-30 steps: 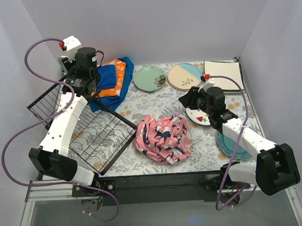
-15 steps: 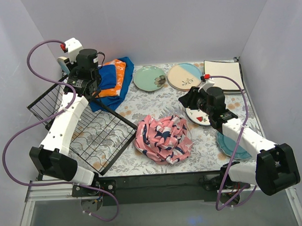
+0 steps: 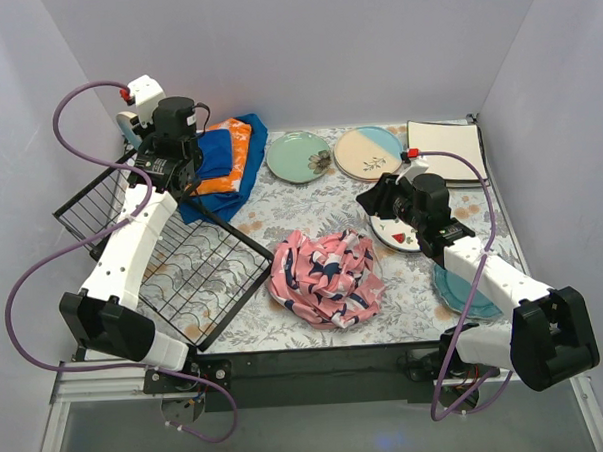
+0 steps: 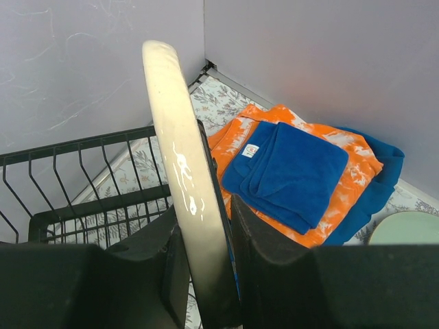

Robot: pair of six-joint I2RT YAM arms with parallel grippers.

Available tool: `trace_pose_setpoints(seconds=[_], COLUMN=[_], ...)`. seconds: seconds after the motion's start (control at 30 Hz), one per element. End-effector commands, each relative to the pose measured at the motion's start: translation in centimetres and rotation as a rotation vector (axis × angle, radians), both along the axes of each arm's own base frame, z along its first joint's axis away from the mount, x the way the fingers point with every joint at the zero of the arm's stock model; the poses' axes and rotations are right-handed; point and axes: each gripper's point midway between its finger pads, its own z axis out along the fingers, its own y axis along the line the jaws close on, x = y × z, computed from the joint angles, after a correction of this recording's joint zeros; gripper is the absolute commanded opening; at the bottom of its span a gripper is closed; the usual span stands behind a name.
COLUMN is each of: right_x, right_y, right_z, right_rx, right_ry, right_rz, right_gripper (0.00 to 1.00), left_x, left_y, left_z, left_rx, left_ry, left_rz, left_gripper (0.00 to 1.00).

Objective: Unload the plates from the dish rack
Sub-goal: Unload the plate from the dish rack.

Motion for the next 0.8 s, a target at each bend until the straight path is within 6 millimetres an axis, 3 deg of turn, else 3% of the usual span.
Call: trace_pose_setpoints(seconds=[0.0,0.17,0.27,0.43,0.47,0.5,0.57,0.6,0.63,0.67,0.7,0.77], right_x=[0.5,0.6,0.0,-1.6,-2.9,-3.1,-3.5,-4.4,-4.2,-5.1,-5.1,-5.3], right_y=[0.0,1.1,3.6,10.3,12.3,13.4,15.8,17.6,18.8,20.3,21.4,23.3], right_z=[1.5,1.4,1.5,0.8,0.7,-0.9,-0.6,-2.4,-1.7,-2.3,-4.2,-4.4], right_rx=[0.009,0.014,0.001,-0.036,-0.028,-0.039,-0.035,-0.048,-0.041,-0.046,-0.062,-0.054], right_ry=[-0.064,-0.052,-0.061,-0.065,-0.060,-0.023,-0.039,-0.004,-0.023,-0.019,0.015,0.017], right_rz=[-0.012,0.034,0.131,0.353,0.434,0.470,0.541,0.593,0.609,0.656,0.681,0.725], right_gripper=[0.46,0.46,0.47,0.53,0.55,0.55,0.56,0.57,0.57,0.57,0.57,0.57], left_x=[-0.3,0.0,0.1,0.2,0.3,0.3,0.5,0.6,0.6,0.6,0.7,0.7], left_y=[0.2,-0.2,-0.2,-0.3,-0.4,-0.4,-0.5,-0.5,-0.6,-0.7,-0.7,-0.7], left_z=[2.0,4.0,5.0,5.7,5.9,6.1,6.6,6.8,7.0,7.1,7.3,7.5], left_rx=[0.004,0.003,0.008,0.012,0.012,0.015,0.016,0.017,0.018,0.018,0.017,0.018], left_ry=[-0.031,-0.088,-0.111,-0.135,-0.142,-0.149,-0.159,-0.165,-0.170,-0.175,-0.180,-0.186], left_rz=[-0.017,-0.052,-0.053,-0.069,-0.070,-0.074,-0.081,-0.082,-0.087,-0.090,-0.091,-0.095], left_gripper=[0.00,0.00,0.00,0.00,0.00,0.00,0.00,0.00,0.00,0.00,0.00,0.00])
